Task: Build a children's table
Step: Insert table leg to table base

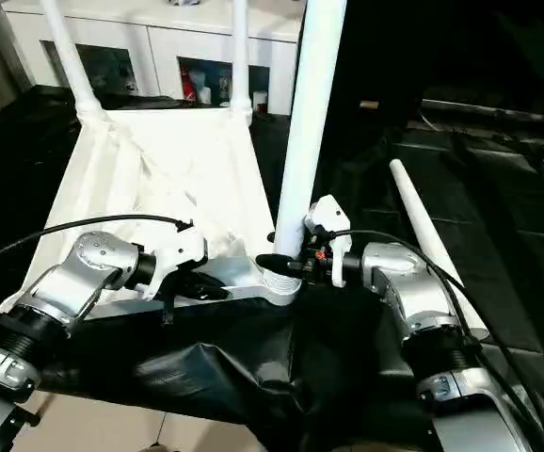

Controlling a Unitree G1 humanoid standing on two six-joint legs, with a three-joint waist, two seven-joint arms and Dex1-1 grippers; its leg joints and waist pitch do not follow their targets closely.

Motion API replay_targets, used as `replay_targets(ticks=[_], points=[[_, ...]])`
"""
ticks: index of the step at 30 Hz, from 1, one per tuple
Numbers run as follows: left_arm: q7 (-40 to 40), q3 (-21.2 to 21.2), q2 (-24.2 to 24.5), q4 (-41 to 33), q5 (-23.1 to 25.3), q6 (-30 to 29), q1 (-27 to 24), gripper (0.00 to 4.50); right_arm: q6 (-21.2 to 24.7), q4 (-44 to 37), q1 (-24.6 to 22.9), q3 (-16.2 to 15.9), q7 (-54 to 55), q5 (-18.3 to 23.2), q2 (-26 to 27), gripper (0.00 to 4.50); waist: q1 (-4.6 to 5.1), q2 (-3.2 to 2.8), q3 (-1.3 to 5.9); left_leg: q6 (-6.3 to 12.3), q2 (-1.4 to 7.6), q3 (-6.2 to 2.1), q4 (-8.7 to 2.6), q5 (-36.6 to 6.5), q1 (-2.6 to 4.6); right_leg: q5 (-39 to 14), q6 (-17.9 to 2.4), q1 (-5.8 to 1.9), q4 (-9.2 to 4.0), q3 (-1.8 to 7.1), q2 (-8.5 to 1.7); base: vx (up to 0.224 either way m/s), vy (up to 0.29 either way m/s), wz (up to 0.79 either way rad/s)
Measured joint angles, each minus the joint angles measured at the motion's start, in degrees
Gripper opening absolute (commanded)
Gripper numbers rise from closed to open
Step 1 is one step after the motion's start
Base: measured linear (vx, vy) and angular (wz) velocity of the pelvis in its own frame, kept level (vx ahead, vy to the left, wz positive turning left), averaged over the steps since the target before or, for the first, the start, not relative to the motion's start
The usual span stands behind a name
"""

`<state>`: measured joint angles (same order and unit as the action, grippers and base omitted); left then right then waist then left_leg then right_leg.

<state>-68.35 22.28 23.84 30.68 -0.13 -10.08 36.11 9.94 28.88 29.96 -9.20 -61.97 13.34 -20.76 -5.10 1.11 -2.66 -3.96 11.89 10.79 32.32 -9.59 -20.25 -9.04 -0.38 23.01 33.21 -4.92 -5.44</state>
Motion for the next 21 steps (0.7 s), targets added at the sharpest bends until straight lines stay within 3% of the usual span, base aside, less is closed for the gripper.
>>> replay_targets(ticks=[3, 6, 9, 12, 17, 21], points=[[1.28, -0.21, -0.49, 0.47, 0.00, -0.34, 0.02, 0.00, -0.01, 0.59, 0.35, 0.61, 2.51, -0.05, 1.11, 1.91, 0.12, 0.13, 0.08, -0.01, 0.00, 0.00, 0.00, 0.01, 0.07, 0.04, -0.06, -0.04, 0.00, 0.03, 0.02, 0.000, 0.000, 0.00], [6.60, -1.50, -2.67, 3.64, 0.81, -1.44, 1.43, 0.00, -0.15, 5.53, 3.00, 3.23, 11.67, -0.34, 4.59, 1.91, 0.68, 0.18, 0.10, -0.20, -0.02, -0.03, 0.08, 0.11, 0.18, -0.05, 0.10, -0.07, -0.05, 0.09, 0.05, 0.000, 0.000, 0.00], [16.91, -3.11, -8.84, 10.47, 2.19, -3.87, 5.52, 0.00, -0.41, 14.27, 8.09, 7.83, 27.90, -0.23, 9.20, 1.91, 1.75, 0.24, 0.00, -0.28, -0.07, -0.08, 0.23, 0.16, 0.06, -0.06, 0.12, 0.03, -0.17, 0.12, 0.04, -0.037, 0.008, -0.02], [25.69, -3.82, -14.88, 15.97, 2.11, -6.67, 9.01, 0.00, -1.89, 19.85, 11.79, 9.69, 40.93, -0.76, 11.39, 1.91, 2.19, 0.22, -0.03, -0.27, -0.09, -0.14, 0.37, 0.16, 0.04, -0.06, 0.13, 0.07, -0.22, 0.13, 0.04, -0.019, 0.005, -0.01], [35.39, -5.75, -21.17, 22.48, 2.20, -9.09, 13.26, 0.00, -4.22, 26.78, 16.90, 11.15, 55.38, -3.22, 14.99, 1.91, 2.59, 0.16, -0.04, -0.27, -0.09, -0.39, 0.36, 0.16, -0.04, -0.06, 0.13, 0.09, -0.20, -0.12, 0.05, 0.000, 0.000, 0.00], [38.10, -6.67, -23.52, 25.56, 2.31, -9.33, 15.33, 0.00, -4.51, 30.44, 19.56, 11.32, 60.38, -5.16, 16.16, 1.91, 2.44, 0.16, 0.00, -0.28, -0.09, -0.49, 0.32, 0.16, -0.14, 0.00, 0.08, 0.06, -0.16, -0.20, 0.05, 0.000, 0.000, 0.00]])
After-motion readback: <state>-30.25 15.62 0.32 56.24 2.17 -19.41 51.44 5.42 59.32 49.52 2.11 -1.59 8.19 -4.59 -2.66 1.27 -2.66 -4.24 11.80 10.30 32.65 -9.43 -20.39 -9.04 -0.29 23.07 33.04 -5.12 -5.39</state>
